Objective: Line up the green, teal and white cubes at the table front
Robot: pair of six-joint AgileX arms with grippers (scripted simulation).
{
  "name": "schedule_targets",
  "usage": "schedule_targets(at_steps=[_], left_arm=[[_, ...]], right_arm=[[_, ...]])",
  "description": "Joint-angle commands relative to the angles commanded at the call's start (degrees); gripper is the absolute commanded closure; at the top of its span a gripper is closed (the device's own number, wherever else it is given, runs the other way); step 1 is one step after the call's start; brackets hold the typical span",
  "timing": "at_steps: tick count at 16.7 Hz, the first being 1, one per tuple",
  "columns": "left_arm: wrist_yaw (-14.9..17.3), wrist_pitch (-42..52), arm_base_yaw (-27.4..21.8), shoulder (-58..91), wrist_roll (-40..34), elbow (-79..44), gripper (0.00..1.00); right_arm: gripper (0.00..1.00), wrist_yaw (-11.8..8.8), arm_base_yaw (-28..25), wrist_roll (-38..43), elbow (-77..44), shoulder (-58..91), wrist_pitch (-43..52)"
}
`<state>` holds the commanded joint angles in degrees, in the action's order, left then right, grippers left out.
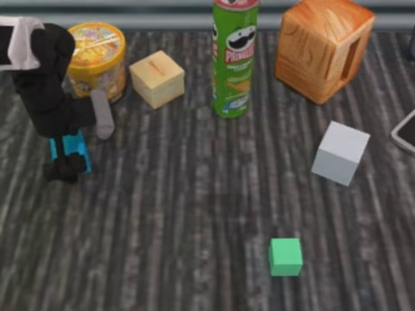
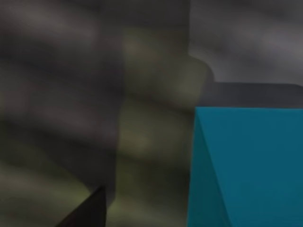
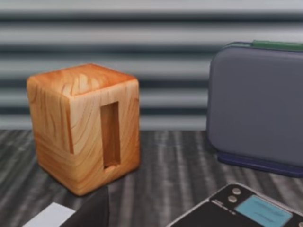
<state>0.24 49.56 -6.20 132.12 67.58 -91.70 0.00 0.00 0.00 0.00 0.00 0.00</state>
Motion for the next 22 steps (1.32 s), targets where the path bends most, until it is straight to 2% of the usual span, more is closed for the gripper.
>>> schedule_targets(at_steps=[4, 17, 22], left_arm=[[0.0, -0.1, 0.0, 0.1, 0.0, 0.1, 0.00], [0.0, -0.1, 0.0, 0.1, 0.0, 0.1, 0.98], [0.0, -0.1, 0.0, 0.1, 0.0, 0.1, 1.00]], right_arm=[[0.00, 0.0, 0.0, 0.0, 0.0, 0.0, 0.0], [0.00, 0.0, 0.0, 0.0, 0.0, 0.0, 0.0], [0.00, 0.0, 0.0, 0.0, 0.0, 0.0, 0.0]])
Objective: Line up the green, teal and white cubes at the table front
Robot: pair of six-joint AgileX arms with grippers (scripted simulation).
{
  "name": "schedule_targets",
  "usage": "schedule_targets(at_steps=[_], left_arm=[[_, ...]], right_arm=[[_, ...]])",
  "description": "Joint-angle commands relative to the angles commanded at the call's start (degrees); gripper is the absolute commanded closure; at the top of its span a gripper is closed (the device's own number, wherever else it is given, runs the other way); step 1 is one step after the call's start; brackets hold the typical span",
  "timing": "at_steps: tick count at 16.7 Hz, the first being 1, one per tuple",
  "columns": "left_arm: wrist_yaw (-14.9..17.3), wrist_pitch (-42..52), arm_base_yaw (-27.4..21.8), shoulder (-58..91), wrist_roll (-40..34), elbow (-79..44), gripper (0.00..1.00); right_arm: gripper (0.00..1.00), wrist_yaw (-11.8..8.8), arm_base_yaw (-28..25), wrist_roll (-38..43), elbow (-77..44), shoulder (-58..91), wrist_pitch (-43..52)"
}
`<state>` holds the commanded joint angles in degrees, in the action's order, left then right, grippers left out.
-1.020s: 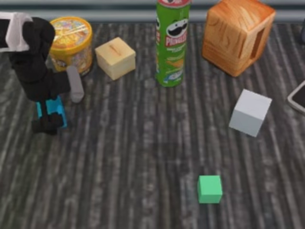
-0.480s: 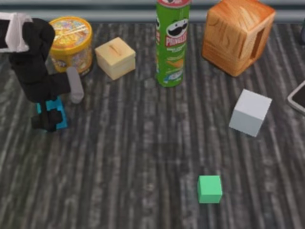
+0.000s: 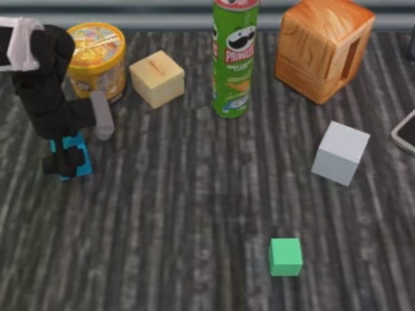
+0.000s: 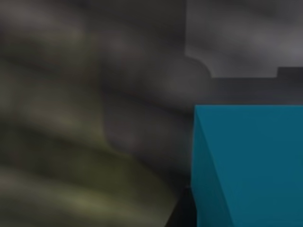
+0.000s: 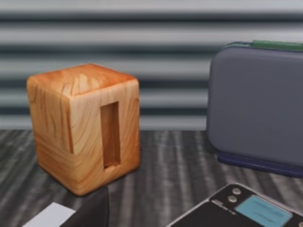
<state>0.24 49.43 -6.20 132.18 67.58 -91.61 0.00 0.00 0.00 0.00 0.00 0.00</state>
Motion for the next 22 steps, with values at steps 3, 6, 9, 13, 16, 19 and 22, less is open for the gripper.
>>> schedule_targets(at_steps=[3, 6, 9, 13, 16, 19, 22], left_arm=[[0.0, 0.0, 0.0, 0.0, 0.0, 0.0, 1.00], [0.5, 2.3, -0.2, -1.9, -0.5, -0.7, 1.00], [0.6, 7.3, 0.3, -3.7, -0.5, -3.7, 1.00], [0.4, 14.1, 0.9, -6.4, -0.8, -7.7, 1.00], [0.4, 14.6, 0.9, -6.7, -0.7, -8.1, 1.00], [0.4, 14.4, -0.2, -6.7, -1.1, -7.8, 1.00], [0.5, 14.2, -5.7, -8.0, -4.4, -6.5, 1.00]], right_arm=[[0.00, 0.0, 0.0, 0.0, 0.0, 0.0, 0.0], [0.00, 0.0, 0.0, 0.0, 0.0, 0.0, 0.0], [0.00, 0.0, 0.0, 0.0, 0.0, 0.0, 0.0], [0.00, 0.0, 0.0, 0.0, 0.0, 0.0, 0.0], [0.00, 0.0, 0.0, 0.0, 0.0, 0.0, 0.0], [0.00, 0.0, 0.0, 0.0, 0.0, 0.0, 0.0], [0.00, 0.0, 0.0, 0.0, 0.0, 0.0, 0.0]])
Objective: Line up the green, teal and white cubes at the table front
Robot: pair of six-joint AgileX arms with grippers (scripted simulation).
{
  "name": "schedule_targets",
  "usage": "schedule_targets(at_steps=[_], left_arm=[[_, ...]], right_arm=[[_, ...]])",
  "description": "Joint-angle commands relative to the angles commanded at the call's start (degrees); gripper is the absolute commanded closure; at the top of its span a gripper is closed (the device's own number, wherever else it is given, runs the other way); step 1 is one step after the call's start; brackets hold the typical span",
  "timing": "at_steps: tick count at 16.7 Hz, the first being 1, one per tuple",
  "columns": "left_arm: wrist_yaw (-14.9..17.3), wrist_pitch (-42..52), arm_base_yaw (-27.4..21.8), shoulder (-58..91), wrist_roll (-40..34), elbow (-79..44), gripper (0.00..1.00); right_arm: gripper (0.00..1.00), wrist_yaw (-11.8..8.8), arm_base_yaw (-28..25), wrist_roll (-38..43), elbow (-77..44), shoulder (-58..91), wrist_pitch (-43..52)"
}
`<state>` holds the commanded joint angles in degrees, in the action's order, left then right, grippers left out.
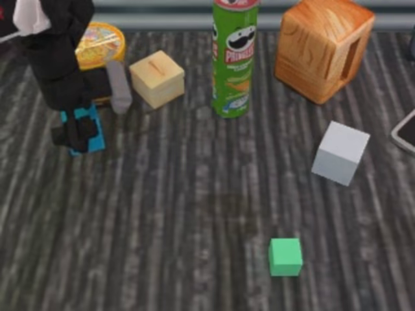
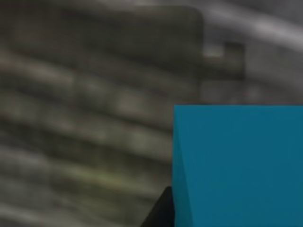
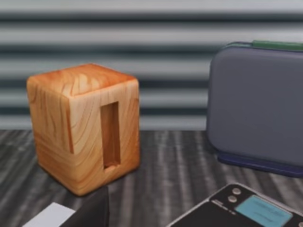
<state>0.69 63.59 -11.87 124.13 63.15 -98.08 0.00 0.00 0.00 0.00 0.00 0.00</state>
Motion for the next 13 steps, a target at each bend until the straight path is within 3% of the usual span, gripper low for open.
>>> schedule_targets(at_steps=[9, 13], left_arm=[[-0.1, -0.9, -31.4, -7.4, -18.9, 8.5, 1.00], [-0.3, -1.4, -39.5, -9.8, -24.3, 11.0, 1.00]], right_arm=[[0.00, 0.0, 0.0, 0.0, 0.0, 0.0, 0.0], [0.00, 0.0, 0.0, 0.0, 0.0, 0.0, 0.0]])
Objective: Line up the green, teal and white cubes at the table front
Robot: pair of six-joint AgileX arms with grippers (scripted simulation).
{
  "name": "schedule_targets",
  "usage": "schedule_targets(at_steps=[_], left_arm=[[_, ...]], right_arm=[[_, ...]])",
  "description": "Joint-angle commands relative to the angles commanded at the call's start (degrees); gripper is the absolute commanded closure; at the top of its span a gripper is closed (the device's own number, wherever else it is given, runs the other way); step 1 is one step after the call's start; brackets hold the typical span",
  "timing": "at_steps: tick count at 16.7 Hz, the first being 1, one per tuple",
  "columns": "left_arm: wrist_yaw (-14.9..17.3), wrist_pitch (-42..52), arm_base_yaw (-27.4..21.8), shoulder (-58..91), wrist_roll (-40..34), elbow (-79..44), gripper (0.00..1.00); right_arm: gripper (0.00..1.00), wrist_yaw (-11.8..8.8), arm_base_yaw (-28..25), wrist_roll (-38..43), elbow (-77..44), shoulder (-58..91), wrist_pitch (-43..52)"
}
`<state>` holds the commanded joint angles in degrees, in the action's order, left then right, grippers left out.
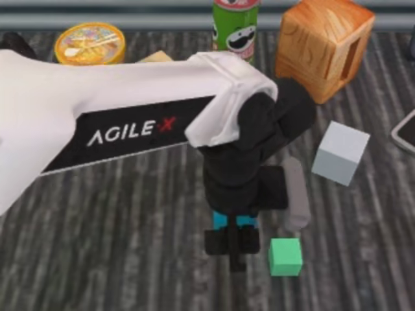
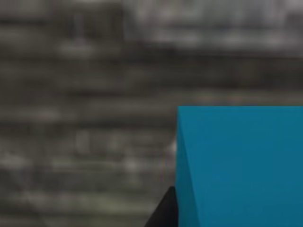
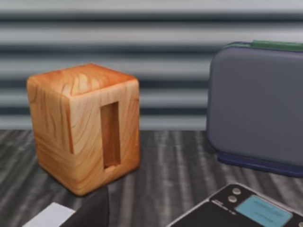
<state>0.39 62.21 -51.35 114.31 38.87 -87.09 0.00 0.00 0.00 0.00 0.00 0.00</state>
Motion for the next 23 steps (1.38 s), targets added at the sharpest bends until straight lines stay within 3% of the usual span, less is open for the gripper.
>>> schedule_targets(at_steps=[6, 13, 18, 23], left_arm=[[0.0, -0.2, -0.4, 0.1, -0.2, 0.1, 1.00], [0.0, -12.3, -0.6, 5.0, -0.7, 6.8, 1.00], [0.0, -13.9, -0.8, 5.9, -0.6, 7.9, 1.00], [0.0, -13.9, -0.8, 5.9, -0.6, 7.9, 0.62]], right_arm=[[0.00, 0.0, 0.0, 0.0, 0.0, 0.0, 0.0], [0.00, 0.0, 0.0, 0.0, 0.0, 0.0, 0.0], [0.00, 0.0, 0.0, 0.0, 0.0, 0.0, 0.0], [0.00, 0.0, 0.0, 0.0, 0.0, 0.0, 0.0]])
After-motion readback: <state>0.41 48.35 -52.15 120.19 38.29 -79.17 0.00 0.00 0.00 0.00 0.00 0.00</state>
